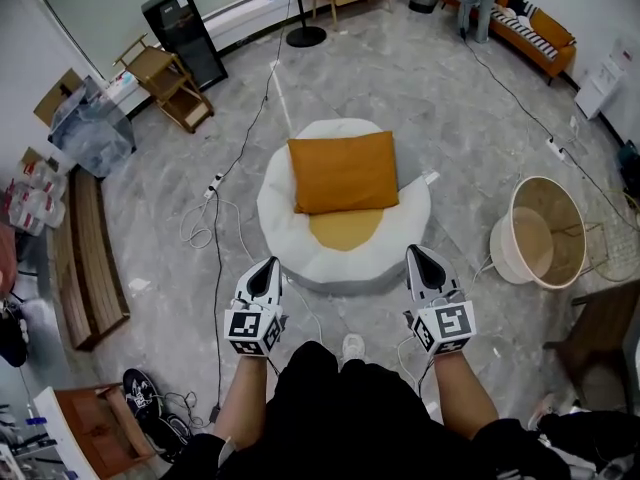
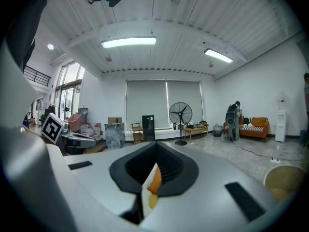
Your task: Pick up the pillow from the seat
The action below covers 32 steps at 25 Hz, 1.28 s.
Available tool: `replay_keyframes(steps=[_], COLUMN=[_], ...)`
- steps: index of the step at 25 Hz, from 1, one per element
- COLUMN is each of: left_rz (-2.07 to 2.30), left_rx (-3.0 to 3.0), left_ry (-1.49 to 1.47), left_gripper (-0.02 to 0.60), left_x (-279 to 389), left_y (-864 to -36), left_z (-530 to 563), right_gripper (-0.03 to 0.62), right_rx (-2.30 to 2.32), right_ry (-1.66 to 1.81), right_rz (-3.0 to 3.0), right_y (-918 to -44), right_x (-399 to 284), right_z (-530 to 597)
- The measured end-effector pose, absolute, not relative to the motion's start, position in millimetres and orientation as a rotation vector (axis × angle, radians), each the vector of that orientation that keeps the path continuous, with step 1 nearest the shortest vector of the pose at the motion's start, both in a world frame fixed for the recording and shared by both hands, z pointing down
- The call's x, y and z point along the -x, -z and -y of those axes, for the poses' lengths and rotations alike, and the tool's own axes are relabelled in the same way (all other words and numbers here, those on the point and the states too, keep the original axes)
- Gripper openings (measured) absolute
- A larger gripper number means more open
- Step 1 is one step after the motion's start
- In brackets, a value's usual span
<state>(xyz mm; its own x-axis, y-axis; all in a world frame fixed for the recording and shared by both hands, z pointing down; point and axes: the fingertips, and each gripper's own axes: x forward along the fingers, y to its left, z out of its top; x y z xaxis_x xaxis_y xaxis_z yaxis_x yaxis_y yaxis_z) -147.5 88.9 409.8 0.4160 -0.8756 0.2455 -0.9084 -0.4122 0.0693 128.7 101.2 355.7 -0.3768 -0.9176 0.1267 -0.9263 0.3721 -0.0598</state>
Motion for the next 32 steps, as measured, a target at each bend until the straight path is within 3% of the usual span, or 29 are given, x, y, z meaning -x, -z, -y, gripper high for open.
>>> replay_keyframes(steps=[32], left_rz=[1.387], left_rx=[-2.547], left_ry=[-0.317], left_gripper=[0.012], left_x=[165], left_y=[-447], left_z=[183], right_gripper=[0.006], right_rx=[-1.640], right_ry=[-0.363], right_rz=[2.329], right_y=[-439], right_x=[-89], right_z=[157])
